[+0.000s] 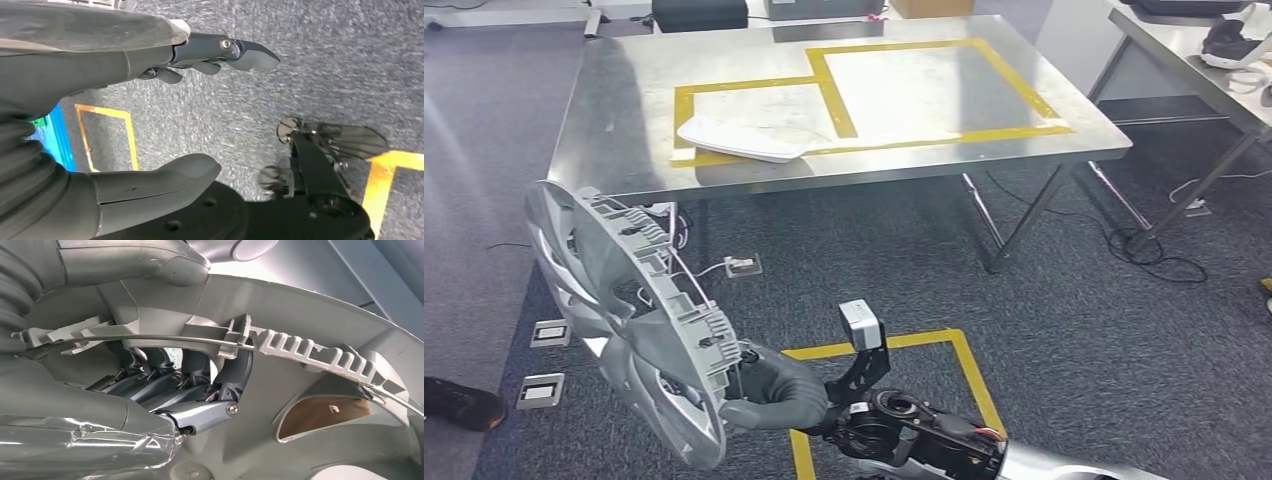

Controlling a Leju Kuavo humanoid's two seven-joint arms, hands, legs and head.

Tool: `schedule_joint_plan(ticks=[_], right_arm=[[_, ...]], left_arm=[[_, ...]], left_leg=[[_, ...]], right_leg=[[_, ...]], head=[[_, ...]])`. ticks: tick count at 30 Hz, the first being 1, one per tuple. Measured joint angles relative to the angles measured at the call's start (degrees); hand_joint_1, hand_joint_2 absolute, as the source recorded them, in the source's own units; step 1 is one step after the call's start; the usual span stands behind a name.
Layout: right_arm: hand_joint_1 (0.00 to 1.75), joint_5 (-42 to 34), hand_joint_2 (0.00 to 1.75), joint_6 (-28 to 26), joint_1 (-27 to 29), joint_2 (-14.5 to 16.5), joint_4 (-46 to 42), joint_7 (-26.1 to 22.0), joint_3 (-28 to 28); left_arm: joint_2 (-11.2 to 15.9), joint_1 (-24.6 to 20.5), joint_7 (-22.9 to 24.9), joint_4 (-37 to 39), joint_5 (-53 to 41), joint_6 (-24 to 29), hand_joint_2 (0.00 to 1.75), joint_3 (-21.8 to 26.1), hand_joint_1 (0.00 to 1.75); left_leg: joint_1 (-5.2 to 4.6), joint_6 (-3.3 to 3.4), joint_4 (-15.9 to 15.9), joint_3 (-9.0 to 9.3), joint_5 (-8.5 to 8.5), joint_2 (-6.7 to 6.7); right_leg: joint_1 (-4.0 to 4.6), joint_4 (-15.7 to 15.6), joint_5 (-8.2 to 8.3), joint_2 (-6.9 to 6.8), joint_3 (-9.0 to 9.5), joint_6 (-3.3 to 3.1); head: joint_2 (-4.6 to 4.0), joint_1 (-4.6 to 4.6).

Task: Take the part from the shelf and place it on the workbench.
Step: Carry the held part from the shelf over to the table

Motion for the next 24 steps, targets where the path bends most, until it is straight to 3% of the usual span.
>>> schedule_joint_plan(ticks=[2,3,4,5,8,9,12,13,14,15,17,18,19,21,24], right_arm=[[1.73,0.0,1.75,-0.3,0.0,0.0,0.0,0.0,-0.1],[1.73,0.1,1.75,-0.4,0.0,0.0,0.0,-0.1,-0.2],[1.73,0.1,1.75,-0.6,0.0,-0.1,-0.1,-0.1,-0.3],[1.73,0.1,1.75,-0.7,0.1,-0.1,-0.1,-0.1,-0.4],[1.73,0.1,1.75,-0.9,0.0,-0.1,-0.2,-0.1,-0.6],[1.73,0.1,1.75,-0.9,0.0,-0.1,-0.3,-0.1,-0.7],[1.73,0.1,1.75,-0.8,0.0,-0.1,-0.3,-0.1,-0.9],[1.73,0.0,1.75,-0.8,0.1,-0.1,-0.3,0.1,-0.9],[1.73,0.0,1.75,-0.8,0.2,-0.1,-0.3,0.2,-0.9],[1.73,0.0,1.75,-0.8,0.3,-0.1,-0.3,0.2,-0.9],[1.73,-0.1,1.75,-0.7,0.4,-0.1,-0.3,0.3,-0.9],[1.73,-0.2,1.75,-0.7,0.3,-0.1,-0.3,0.3,-0.9],[1.73,-0.3,1.75,-0.7,0.3,-0.1,-0.3,0.3,-0.9],[1.73,-0.4,1.75,-0.6,0.2,-0.1,-0.2,0.2,-0.9],[1.73,-0.4,1.75,-0.5,0.1,-0.1,-0.2,0.2,-0.9]], left_arm=[[-0.1,0.0,0.0,0.0,-0.2,0.0,1.75,0.0,0.0],[-0.1,-0.1,0.0,0.0,-0.3,0.0,1.75,0.0,0.0],[-0.1,-0.1,0.0,0.0,-0.4,0.0,1.75,0.0,0.0],[-0.2,-0.1,0.0,0.0,-0.4,0.0,1.75,0.0,0.0],[-0.1,-0.2,0.0,0.0,-0.5,0.0,1.75,0.0,0.0],[-0.2,-0.3,0.0,0.0,-0.5,0.0,1.75,0.0,0.0],[-0.2,-0.4,0.0,0.0,-0.4,0.0,1.75,0.0,0.0],[-0.2,-0.3,0.0,0.0,-0.3,0.0,1.75,0.0,0.0],[-0.2,-0.2,0.0,0.0,-0.3,0.0,1.75,0.0,0.0],[-0.1,-0.1,0.0,0.0,-0.2,0.1,1.75,0.0,0.0],[0.0,0.0,0.0,0.0,0.1,0.2,1.75,0.0,0.0],[0.1,-0.1,0.0,0.0,0.3,0.3,1.75,0.0,0.0],[0.2,-0.2,0.0,0.0,0.4,0.3,1.75,0.0,0.0],[0.3,-0.2,0.0,0.0,0.5,0.4,1.75,0.0,0.0],[0.2,0.0,0.0,0.0,0.6,0.4,1.75,0.0,0.0]], left_leg=[[-0.11,-0.26,0.0,1.48,-1.08,0.11],[-0.15,-0.53,-0.1,2.04,-1.56,0.19],[-0.15,-0.88,-0.2,2.35,-1.95,0.28],[-0.18,-1.27,-0.1,2.75,-2.11,0.38],[-0.04,-2.09,2.1,2.74,-2.24,0.41],[0.03,-2.3,4.6,1.39,-2.75,0.25],[0.1,-2.93,15.1,-6.0,-6.45,-0.08],[0.1,-3.0,16.8,-7.97,-7.08,-0.09],[0.09,-2.96,16.6,-9.03,-6.57,-0.11],[0.06,-2.83,14.5,-9.13,-4.76,-0.15],[-0.07,-2.33,6.4,-6.99,1.07,-0.45],[-0.26,-2.08,3.2,-6.15,2.33,-0.69],[-0.46,-1.75,1.1,-5.59,2.69,-0.91],[-0.76,-1.01,0.2,-5.38,1.96,-1.11],[-0.25,0.08,-0.9,-3.28,3.21,-0.7]], right_leg=[[0.28,-7.6,5.66,-0.57,1.86,-0.86],[0.55,-10.6,7.29,-0.91,2.6,-1.3],[0.79,-12.1,8.07,-1.18,3.11,-1.66],[0.96,-12.5,7.78,-1.19,3.3,-1.95],[0.72,-13.7,8.1,-0.43,5.23,-2.69],[0.58,-14.0,8.04,-0.22,5.9,-2.9],[0.51,-14.2,7.31,0.33,6.69,-3.43],[0.55,-14.2,6.96,0.62,7.02,-3.48],[0.59,-14.2,6.59,0.91,7.45,-3.49],[0.62,-14.2,6.18,1.19,7.99,-3.45],[0.63,-14.2,5.27,1.56,8.96,-3.28],[0.65,-14.3,4.86,1.77,9.36,-3.11],[0.62,-14.3,4.48,1.95,9.5,-2.84],[0.64,-14.1,4.39,2.25,9.86,-2.23],[0.88,-12.0,3.45,1.59,10.02,-1.35]], head=[[0.0,0.37],[0.0,0.47],[0.0,0.51],[0.0,0.41],[0.0,0.38],[0.0,0.21],[0.0,-0.85],[0.0,-1.15],[0.0,-1.34],[0.0,-1.55],[0.0,-1.99],[0.0,-2.17],[0.0,-2.33],[0.0,-2.41],[0.0,-2.01]])
